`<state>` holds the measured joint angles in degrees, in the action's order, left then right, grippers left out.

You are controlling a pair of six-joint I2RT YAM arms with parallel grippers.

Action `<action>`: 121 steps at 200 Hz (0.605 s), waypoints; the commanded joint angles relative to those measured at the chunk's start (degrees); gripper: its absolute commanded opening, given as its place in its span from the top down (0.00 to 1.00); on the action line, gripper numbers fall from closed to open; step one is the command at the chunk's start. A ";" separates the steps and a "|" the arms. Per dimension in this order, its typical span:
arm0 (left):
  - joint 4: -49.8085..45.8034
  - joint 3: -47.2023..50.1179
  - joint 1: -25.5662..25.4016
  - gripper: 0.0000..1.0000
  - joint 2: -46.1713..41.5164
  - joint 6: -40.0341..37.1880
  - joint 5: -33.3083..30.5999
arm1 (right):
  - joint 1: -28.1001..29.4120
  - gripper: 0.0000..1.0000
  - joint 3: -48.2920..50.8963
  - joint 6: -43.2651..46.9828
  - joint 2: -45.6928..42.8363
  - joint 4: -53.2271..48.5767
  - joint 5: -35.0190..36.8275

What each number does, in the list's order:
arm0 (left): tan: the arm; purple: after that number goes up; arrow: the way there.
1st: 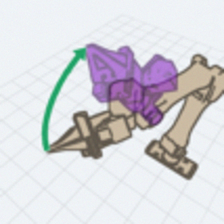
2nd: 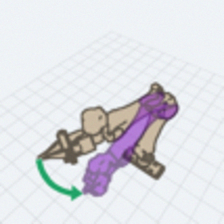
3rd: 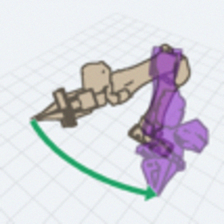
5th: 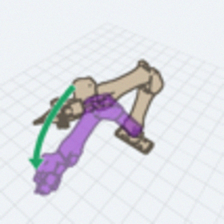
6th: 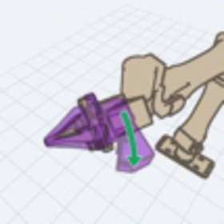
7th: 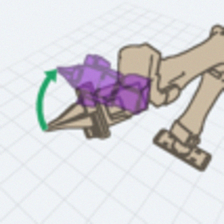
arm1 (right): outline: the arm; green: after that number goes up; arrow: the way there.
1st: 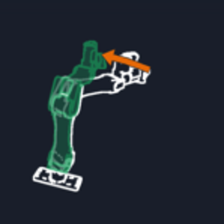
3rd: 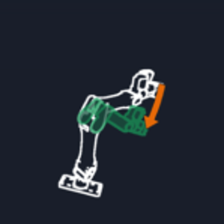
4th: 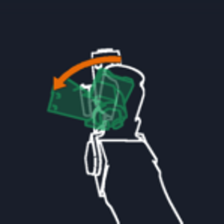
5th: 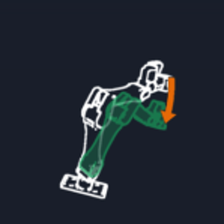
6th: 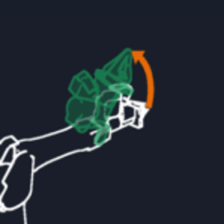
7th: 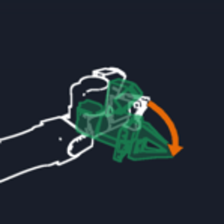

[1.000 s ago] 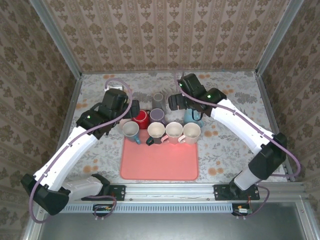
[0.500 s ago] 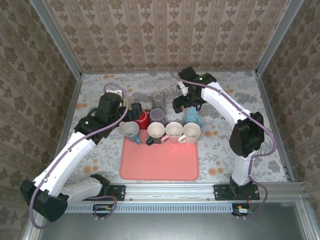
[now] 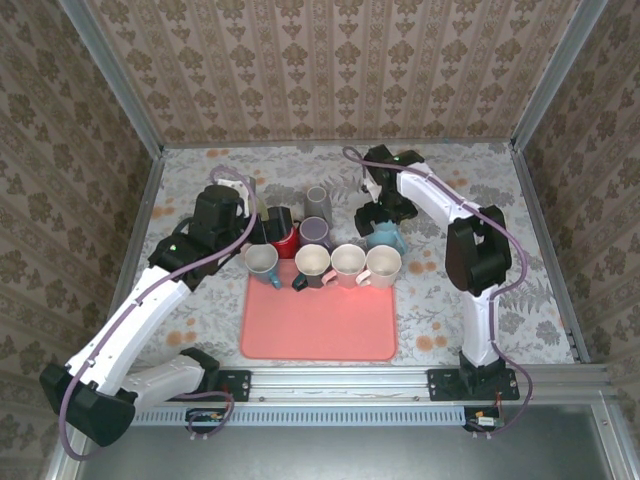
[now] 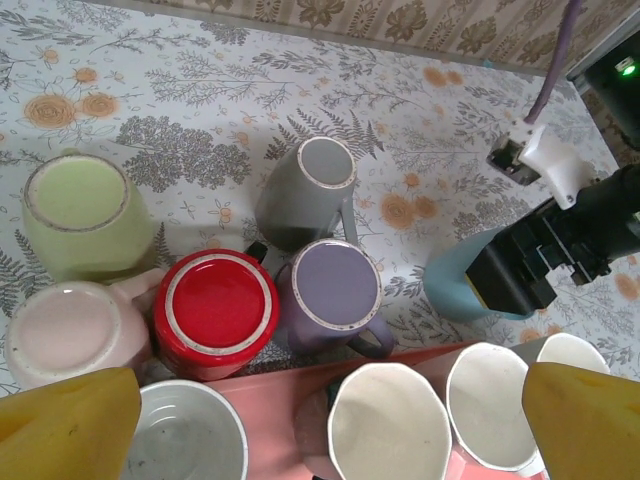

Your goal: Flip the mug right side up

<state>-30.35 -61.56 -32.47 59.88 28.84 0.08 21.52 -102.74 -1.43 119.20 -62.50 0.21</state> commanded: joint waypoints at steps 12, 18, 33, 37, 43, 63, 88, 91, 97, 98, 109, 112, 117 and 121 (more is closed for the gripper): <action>0.64 0.60 0.54 0.01 -0.03 0.95 0.63 | -0.66 0.09 1.98 0.36 2.03 0.30 1.39; 0.64 0.59 0.61 0.01 0.10 1.04 0.68 | -0.84 0.10 2.31 0.02 2.23 0.87 1.94; 0.56 0.67 0.89 0.02 0.15 1.22 0.23 | -1.12 0.15 3.60 -0.78 1.93 2.63 3.02; 0.56 0.80 0.91 0.02 0.15 1.30 0.14 | -1.23 0.16 4.11 -1.05 1.66 3.20 3.04; 0.50 0.83 1.00 0.02 0.23 1.31 -0.13 | -1.41 0.19 4.79 -1.47 1.16 4.19 2.85; 0.38 0.83 1.09 0.02 0.33 1.39 -0.75 | -1.96 0.28 7.14 -2.50 -1.39 6.92 1.19; 0.81 1.08 1.65 0.03 0.78 1.39 0.03 | -2.71 0.39 9.26 -4.41 -5.67 10.22 -1.73; 0.88 1.09 1.81 0.03 0.85 1.39 0.26 | -2.90 0.42 9.30 -4.74 -6.17 10.46 -1.94; 1.06 1.13 2.03 0.03 0.96 1.39 0.70 | -3.04 0.45 9.50 -5.59 -7.28 10.88 -1.97; 1.11 1.15 2.09 0.03 0.95 1.39 0.80 | -3.05 0.45 9.54 -5.73 -7.47 11.03 -2.01; 1.49 1.26 2.47 0.03 1.12 1.34 1.47 | -3.46 0.48 10.04 -6.91 -10.11 12.28 -2.06; 1.58 1.26 2.49 0.04 1.14 1.27 1.57 | -3.54 0.48 10.24 -7.38 -10.95 12.65 -1.93; 1.80 1.29 2.58 0.04 1.08 1.10 1.75 | -3.75 0.49 10.55 -8.19 -12.31 13.34 -1.67; 1.91 1.35 2.59 0.04 1.04 0.85 1.92 | -3.93 0.49 10.70 -8.96 -13.45 13.88 -1.62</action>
<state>-30.13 -60.75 -30.59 60.66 29.76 0.43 18.57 -92.62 -5.91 114.15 -52.97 -0.56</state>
